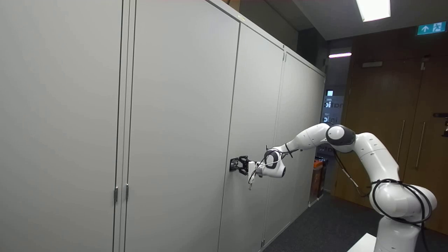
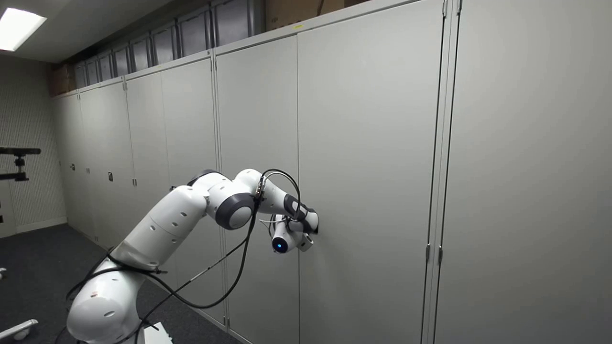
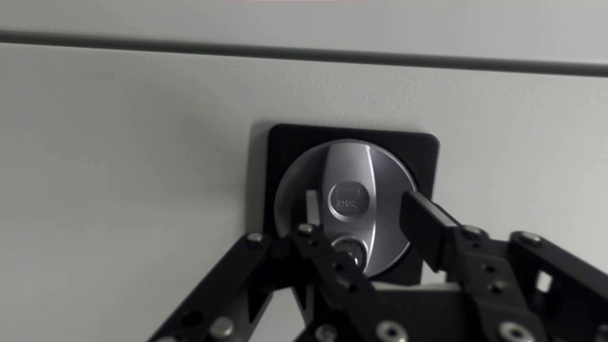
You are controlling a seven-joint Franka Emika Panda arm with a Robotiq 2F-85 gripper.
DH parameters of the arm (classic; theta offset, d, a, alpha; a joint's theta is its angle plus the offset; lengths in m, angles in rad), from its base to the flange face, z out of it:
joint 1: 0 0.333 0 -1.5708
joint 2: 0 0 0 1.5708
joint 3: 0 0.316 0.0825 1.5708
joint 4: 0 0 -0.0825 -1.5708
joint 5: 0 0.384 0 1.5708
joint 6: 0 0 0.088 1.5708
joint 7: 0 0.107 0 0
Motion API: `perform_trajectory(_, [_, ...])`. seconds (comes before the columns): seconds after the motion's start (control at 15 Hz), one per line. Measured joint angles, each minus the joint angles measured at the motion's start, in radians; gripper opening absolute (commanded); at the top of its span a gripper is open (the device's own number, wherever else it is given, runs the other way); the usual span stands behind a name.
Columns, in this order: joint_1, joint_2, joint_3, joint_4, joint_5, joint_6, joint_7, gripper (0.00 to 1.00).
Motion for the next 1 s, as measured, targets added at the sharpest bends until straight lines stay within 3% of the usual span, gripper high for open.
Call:
perform_trajectory(0.13, [0.001, 0.004, 0.005, 0.018, 0.000, 0.005, 0.001, 0.48])
perform_trajectory(0.2, [0.001, 0.004, 0.007, 0.023, 0.000, 0.011, 0.001, 0.47])
perform_trajectory(0.27, [0.001, 0.004, 0.008, 0.026, 0.000, 0.021, 0.001, 0.40])
perform_trajectory(1.0, [0.001, 0.005, 0.009, 0.027, 0.000, 0.029, 0.001, 0.38])
